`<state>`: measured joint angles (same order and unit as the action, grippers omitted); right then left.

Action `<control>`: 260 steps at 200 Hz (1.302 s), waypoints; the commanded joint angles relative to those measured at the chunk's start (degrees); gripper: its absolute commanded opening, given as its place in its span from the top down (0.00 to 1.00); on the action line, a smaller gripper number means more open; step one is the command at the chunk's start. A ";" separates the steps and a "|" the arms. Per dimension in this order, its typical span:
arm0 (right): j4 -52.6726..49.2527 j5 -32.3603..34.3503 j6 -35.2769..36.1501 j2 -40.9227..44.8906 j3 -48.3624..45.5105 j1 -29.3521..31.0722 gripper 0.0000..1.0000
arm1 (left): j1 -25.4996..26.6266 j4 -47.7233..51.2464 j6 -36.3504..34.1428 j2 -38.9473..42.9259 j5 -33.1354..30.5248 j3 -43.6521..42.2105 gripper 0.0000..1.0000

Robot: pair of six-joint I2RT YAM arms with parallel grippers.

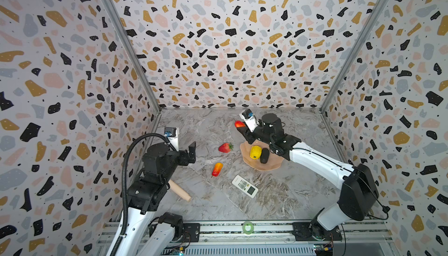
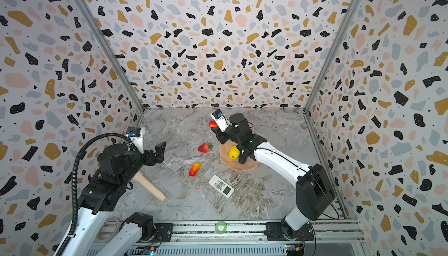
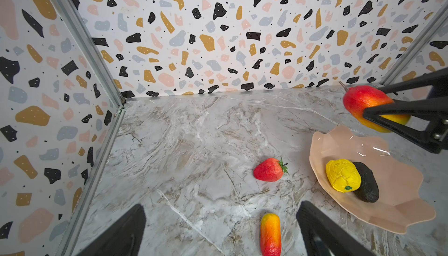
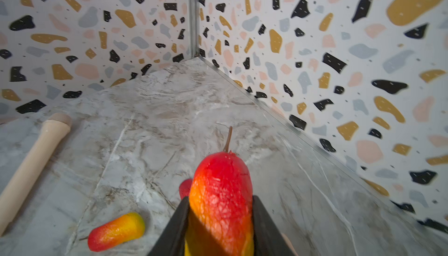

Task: Place and organize the fake fruits in the fruit bowl
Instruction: 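Carry the mango into the bowl and open the right gripper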

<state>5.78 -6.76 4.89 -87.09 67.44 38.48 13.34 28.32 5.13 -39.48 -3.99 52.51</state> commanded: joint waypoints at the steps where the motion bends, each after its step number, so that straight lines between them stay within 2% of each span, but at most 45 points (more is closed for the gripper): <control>1: -2.18 7.29 -4.14 5.41 -5.83 -3.16 1.00 | 0.28 -3.93 -0.24 -1.29 2.41 -1.12 0.00; 24: -2.90 11.29 -8.46 7.45 -12.19 -7.41 1.00 | 0.28 -6.23 0.22 -2.21 3.47 -2.06 0.01; 39: -2.48 11.44 -10.78 6.85 -14.69 -10.03 1.00 | 0.28 -5.93 -0.05 -3.08 3.67 -1.65 0.00; 90: -4.73 16.41 -11.67 -1.91 -13.66 -12.00 1.00 | 0.28 -5.40 0.48 -0.99 3.39 -2.98 0.00; 138: -2.08 14.26 -10.03 -6.19 -13.92 -13.06 1.00 | 0.28 -4.19 0.16 -0.51 2.76 -2.16 0.00; 187: -0.15 11.55 -4.01 -8.07 -10.64 -13.03 0.97 | 0.27 -4.23 0.25 -0.68 3.07 -2.15 0.00; 260: 5.38 5.79 -1.85 -12.45 -8.48 -13.08 0.89 | 0.28 -3.92 0.16 -0.95 2.86 -1.46 0.00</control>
<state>8.88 2.07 1.02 -97.95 57.84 25.50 13.34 25.47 5.32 -40.38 -1.04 50.02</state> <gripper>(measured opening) 0.379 0.995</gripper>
